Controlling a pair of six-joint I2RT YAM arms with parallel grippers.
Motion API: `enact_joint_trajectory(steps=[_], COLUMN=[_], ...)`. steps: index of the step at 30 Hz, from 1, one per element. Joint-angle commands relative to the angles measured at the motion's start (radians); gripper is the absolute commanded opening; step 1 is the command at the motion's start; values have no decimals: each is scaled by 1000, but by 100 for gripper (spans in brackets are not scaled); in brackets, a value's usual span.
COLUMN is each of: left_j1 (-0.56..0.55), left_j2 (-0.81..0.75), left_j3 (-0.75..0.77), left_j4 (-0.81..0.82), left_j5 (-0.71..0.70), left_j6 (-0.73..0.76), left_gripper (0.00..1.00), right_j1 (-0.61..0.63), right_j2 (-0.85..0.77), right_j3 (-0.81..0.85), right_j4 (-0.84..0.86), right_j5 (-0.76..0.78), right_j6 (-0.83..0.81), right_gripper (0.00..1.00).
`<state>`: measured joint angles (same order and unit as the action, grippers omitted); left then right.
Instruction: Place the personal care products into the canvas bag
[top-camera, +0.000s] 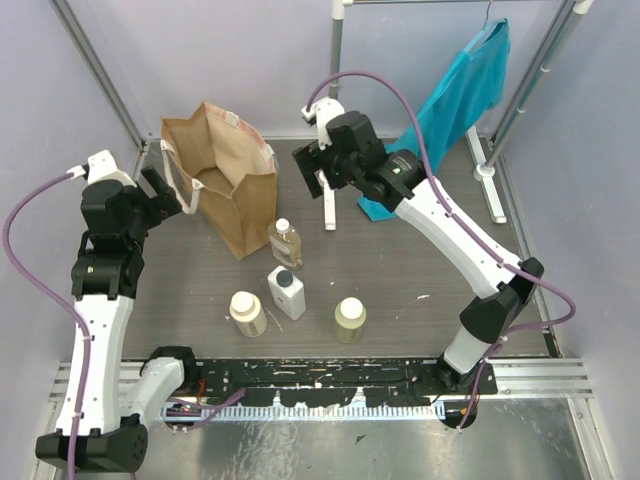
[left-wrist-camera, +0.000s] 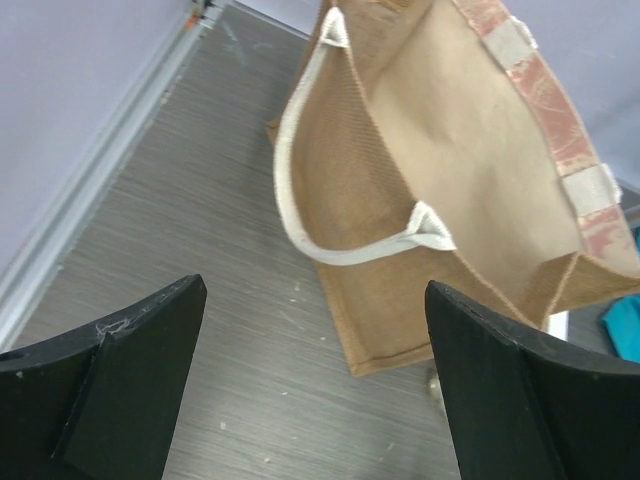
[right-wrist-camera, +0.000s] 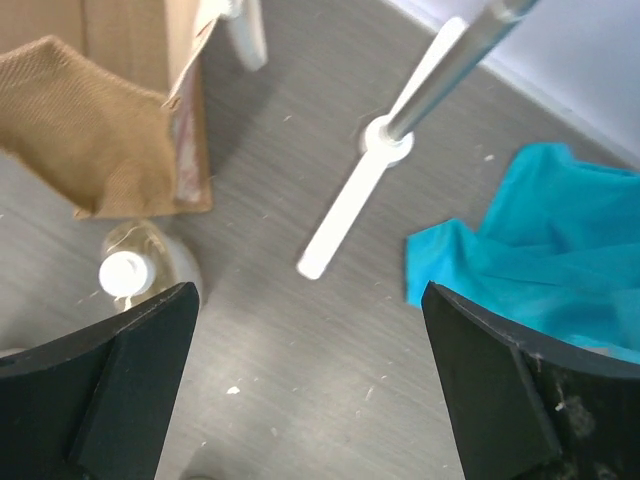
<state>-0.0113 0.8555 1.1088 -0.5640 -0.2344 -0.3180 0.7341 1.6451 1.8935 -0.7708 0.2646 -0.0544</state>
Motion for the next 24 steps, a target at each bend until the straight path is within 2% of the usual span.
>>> enact_joint_trajectory(steps=[1, 7, 20, 24], left_j1=[-3, -7, -12, -13], left_j2=[81, 247, 478, 511], left_j3=[60, 164, 222, 211], left_j4=[70, 49, 96, 122], left_j5=[97, 36, -48, -50], left_j6=[-90, -110, -169, -176], left_gripper=[98, 98, 100, 91], right_j1=[23, 52, 54, 54], right_j2=[60, 90, 92, 99], right_j3=[69, 53, -21, -39], right_j4=[-68, -42, 5, 31], right_j5=[-101, -139, -154, -178], right_j6=[96, 114, 112, 122], right_gripper=[100, 100, 100, 100])
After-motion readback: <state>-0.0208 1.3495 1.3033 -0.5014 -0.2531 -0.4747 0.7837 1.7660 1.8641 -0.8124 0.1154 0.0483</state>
